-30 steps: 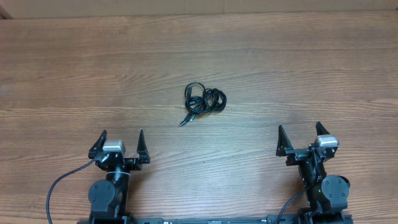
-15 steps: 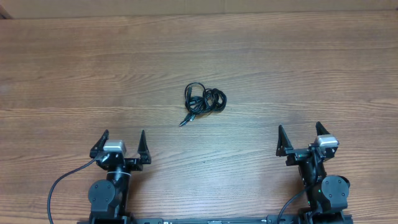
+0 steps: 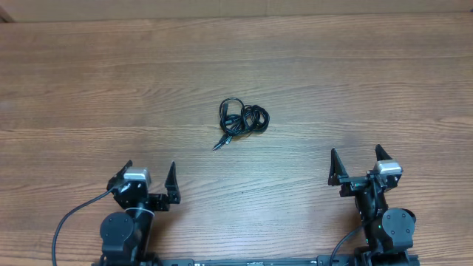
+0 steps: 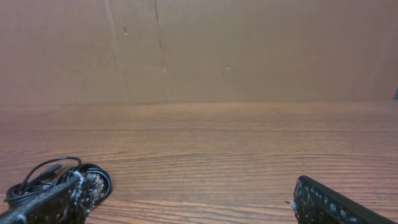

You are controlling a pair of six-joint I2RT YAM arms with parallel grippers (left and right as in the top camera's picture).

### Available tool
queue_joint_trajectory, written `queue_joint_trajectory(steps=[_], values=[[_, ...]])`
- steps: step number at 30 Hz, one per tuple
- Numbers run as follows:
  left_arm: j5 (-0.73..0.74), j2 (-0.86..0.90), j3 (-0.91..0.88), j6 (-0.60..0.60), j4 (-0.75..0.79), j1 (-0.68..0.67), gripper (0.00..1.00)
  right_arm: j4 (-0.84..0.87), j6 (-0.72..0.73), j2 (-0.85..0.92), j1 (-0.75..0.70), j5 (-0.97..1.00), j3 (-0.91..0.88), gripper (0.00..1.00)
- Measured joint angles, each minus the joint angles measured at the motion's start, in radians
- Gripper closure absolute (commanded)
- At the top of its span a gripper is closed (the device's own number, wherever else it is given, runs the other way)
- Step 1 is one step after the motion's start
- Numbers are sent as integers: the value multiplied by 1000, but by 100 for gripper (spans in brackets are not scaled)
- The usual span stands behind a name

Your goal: Untangle cables

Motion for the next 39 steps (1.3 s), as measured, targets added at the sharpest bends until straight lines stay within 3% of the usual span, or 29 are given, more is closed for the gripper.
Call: queue_joint_trajectory(steps=[9, 18, 39], values=[[24, 58, 139, 0, -29, 0, 0, 0, 0, 0, 0, 0, 0, 0], [64, 353, 345, 0, -127, 0, 0, 0, 0, 0, 0, 0, 0, 0], [249, 1178, 1173, 20, -739, -2, 0, 0, -1, 0, 0, 0, 0, 0]])
